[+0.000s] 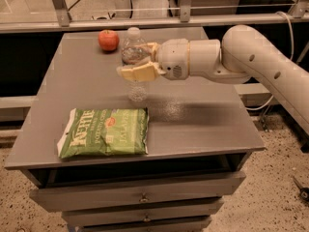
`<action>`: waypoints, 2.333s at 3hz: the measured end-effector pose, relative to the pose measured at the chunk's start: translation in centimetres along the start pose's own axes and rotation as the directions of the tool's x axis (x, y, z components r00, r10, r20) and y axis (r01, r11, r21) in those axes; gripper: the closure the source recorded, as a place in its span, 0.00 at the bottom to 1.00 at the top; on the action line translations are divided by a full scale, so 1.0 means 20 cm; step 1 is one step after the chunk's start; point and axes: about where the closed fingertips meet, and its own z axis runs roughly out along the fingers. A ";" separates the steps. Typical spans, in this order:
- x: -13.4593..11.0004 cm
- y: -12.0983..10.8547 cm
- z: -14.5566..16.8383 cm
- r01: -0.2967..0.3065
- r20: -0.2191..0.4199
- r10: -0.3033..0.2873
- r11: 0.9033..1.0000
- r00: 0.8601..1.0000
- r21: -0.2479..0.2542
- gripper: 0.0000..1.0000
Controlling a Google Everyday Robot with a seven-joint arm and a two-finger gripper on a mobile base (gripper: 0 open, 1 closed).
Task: Move water bottle near green jalapeno chip bag
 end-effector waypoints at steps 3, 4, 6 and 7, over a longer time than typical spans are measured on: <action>0.02 0.11 0.05 -0.042 0.009 0.042 0.999 0.999 -0.009 0.63; 0.05 0.12 0.05 -0.039 0.005 0.040 0.999 0.999 -0.012 0.39; 0.10 0.12 0.04 -0.034 -0.008 0.034 0.999 0.999 -0.008 0.00; 0.10 0.12 0.02 -0.025 -0.015 0.025 1.000 1.000 -0.003 0.00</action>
Offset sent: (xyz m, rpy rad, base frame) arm -0.0218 0.0081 -0.0133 0.0340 0.0722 -0.0235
